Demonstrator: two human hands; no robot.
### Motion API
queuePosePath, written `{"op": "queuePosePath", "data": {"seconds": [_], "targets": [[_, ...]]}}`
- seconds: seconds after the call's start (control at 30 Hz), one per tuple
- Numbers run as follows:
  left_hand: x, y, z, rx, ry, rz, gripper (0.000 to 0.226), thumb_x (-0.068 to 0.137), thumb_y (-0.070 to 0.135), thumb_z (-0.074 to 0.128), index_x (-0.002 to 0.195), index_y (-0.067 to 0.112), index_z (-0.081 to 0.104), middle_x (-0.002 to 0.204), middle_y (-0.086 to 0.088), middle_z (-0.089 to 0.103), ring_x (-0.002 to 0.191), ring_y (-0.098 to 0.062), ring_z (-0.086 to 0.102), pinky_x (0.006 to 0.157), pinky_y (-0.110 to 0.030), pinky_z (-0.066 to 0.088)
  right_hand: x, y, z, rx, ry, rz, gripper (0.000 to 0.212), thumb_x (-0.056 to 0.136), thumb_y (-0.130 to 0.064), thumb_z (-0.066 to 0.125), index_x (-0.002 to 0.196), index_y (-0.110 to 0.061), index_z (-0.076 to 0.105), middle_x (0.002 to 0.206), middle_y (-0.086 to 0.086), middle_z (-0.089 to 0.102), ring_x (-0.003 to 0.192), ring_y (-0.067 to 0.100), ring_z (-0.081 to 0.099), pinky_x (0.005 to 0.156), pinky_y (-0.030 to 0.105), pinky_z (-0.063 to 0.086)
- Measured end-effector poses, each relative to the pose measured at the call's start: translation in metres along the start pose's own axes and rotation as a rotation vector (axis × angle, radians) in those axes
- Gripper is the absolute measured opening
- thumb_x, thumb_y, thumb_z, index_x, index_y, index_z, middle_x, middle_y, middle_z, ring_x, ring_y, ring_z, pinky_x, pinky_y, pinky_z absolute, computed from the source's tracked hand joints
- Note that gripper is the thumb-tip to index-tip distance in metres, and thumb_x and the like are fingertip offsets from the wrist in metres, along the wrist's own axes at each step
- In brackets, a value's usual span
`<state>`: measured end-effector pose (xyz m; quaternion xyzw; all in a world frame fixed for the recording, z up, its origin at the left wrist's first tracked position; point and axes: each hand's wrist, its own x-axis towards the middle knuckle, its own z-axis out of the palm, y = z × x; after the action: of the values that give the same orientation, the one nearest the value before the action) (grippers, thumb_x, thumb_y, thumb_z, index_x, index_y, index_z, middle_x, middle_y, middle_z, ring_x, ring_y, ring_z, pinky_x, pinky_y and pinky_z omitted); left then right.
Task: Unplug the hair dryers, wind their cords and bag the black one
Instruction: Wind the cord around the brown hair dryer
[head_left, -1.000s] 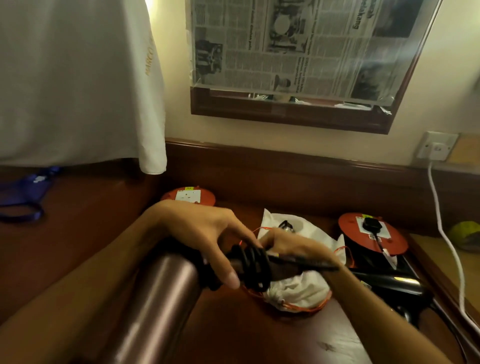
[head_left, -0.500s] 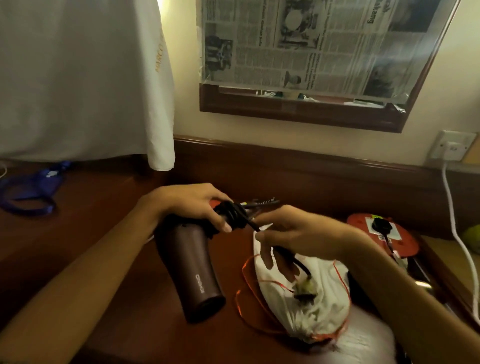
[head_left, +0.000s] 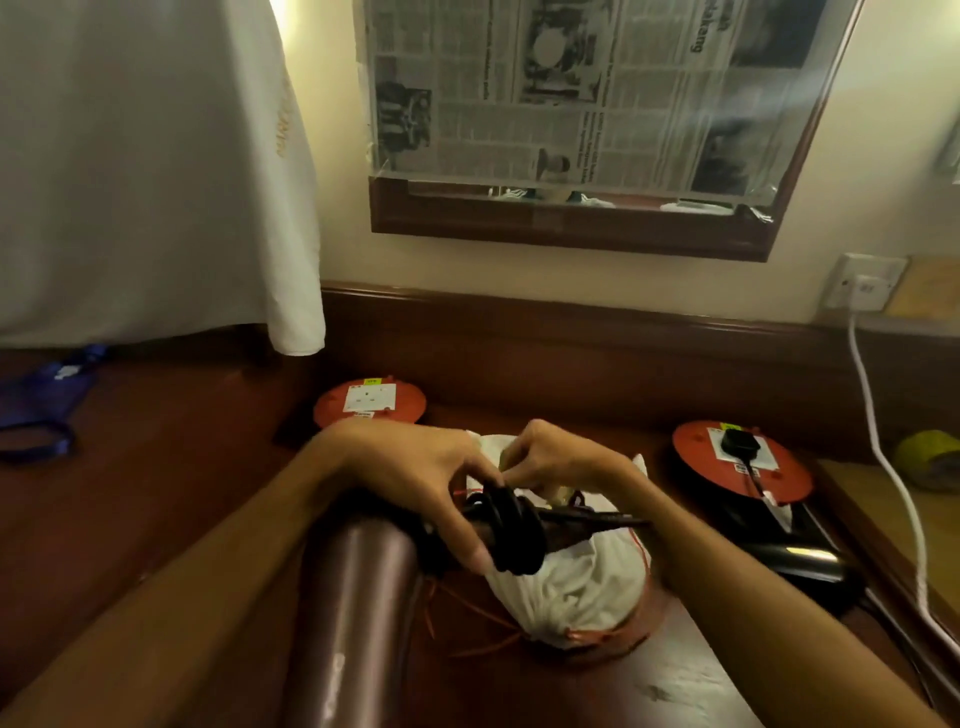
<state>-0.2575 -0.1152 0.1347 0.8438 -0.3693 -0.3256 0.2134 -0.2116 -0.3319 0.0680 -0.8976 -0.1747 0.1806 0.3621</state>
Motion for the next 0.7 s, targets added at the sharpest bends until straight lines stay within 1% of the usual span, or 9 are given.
{"op": "queuePosePath", "data": {"seconds": [0.07,0.13,0.2,0.3,0.43,0.47,0.53,0.6,0.7], "targets": [[0.018,-0.004,0.011,0.207,0.012,-0.149,0.043,0.075,0.047,0.088,0.101,0.014,0.076,0.089,0.0,0.078,0.071,-0.012,0.069,0.069,-0.03,0.055,0.006,-0.014,-0.017,-0.131,0.028,-0.032,0.031,0.076,-0.032,0.086,0.073,-0.004,0.075,0.061,0.003,0.06,0.052,0.012,0.044,0.049,0.025,0.034],[0.033,-0.019,0.016,0.259,0.074,-0.233,0.04,0.072,0.051,0.088,0.091,0.019,0.075,0.077,0.006,0.073,0.067,-0.009,0.066,0.064,-0.026,0.053,0.006,-0.028,-0.031,-0.242,0.064,-0.071,0.027,0.078,-0.029,0.085,0.073,-0.005,0.076,0.055,-0.009,0.058,0.051,0.004,0.045,0.048,0.019,0.035],[0.039,-0.033,0.014,0.254,0.158,-0.237,0.041,0.07,0.05,0.088,0.099,0.028,0.069,0.088,0.01,0.073,0.079,-0.009,0.07,0.077,-0.032,0.06,-0.003,-0.047,-0.033,-0.359,0.044,-0.138,0.019,0.086,-0.024,0.078,0.078,-0.007,0.076,0.06,-0.008,0.06,0.055,0.006,0.05,0.05,0.02,0.039],[0.038,-0.046,0.002,0.108,0.235,-0.114,0.054,0.082,0.033,0.083,0.128,0.036,0.057,0.111,0.015,0.07,0.102,-0.01,0.07,0.092,-0.032,0.057,-0.026,-0.059,-0.015,-0.483,-0.011,-0.187,0.009,0.095,-0.016,0.063,0.088,-0.015,0.07,0.077,-0.001,0.069,0.061,0.011,0.067,0.058,0.026,0.056],[0.023,-0.053,-0.01,-0.106,0.352,0.016,0.067,0.087,0.034,0.08,0.145,0.048,0.051,0.138,0.023,0.06,0.125,-0.004,0.06,0.106,-0.03,0.047,-0.06,-0.031,0.004,-0.277,0.109,-0.171,0.017,0.1,-0.011,0.051,0.115,-0.017,0.056,0.091,0.005,0.07,0.064,0.018,0.073,0.066,0.045,0.062],[0.018,-0.054,-0.011,-0.172,0.385,0.032,0.066,0.087,0.032,0.081,0.144,0.048,0.052,0.137,0.02,0.061,0.12,-0.005,0.063,0.102,-0.029,0.051,-0.066,-0.021,0.008,-0.213,0.16,-0.176,0.009,0.102,-0.017,0.053,0.111,-0.015,0.057,0.087,0.003,0.069,0.065,0.017,0.072,0.069,0.046,0.061],[0.012,-0.052,-0.011,-0.278,0.427,0.074,0.066,0.088,0.026,0.08,0.145,0.045,0.053,0.134,0.017,0.062,0.109,-0.003,0.069,0.091,-0.027,0.056,-0.077,-0.005,0.015,-0.032,0.26,-0.195,0.024,0.103,-0.03,0.056,0.091,-0.008,0.061,0.076,0.007,0.068,0.066,0.022,0.069,0.07,0.048,0.06],[0.009,-0.048,-0.007,-0.316,0.426,0.112,0.067,0.088,0.022,0.079,0.145,0.044,0.053,0.13,0.023,0.063,0.107,0.003,0.069,0.085,-0.022,0.056,-0.084,0.003,0.022,0.192,0.288,-0.198,0.033,0.1,-0.03,0.06,0.083,-0.002,0.061,0.073,0.012,0.068,0.065,0.032,0.07,0.062,0.044,0.061],[0.011,-0.044,0.003,-0.323,0.425,0.143,0.065,0.089,0.018,0.077,0.141,0.048,0.052,0.114,0.044,0.062,0.109,0.017,0.06,0.084,-0.011,0.053,-0.088,0.014,0.026,0.436,0.272,-0.155,0.033,0.096,-0.028,0.066,0.089,0.004,0.061,0.073,0.016,0.068,0.062,0.031,0.069,0.053,0.031,0.054]]}}
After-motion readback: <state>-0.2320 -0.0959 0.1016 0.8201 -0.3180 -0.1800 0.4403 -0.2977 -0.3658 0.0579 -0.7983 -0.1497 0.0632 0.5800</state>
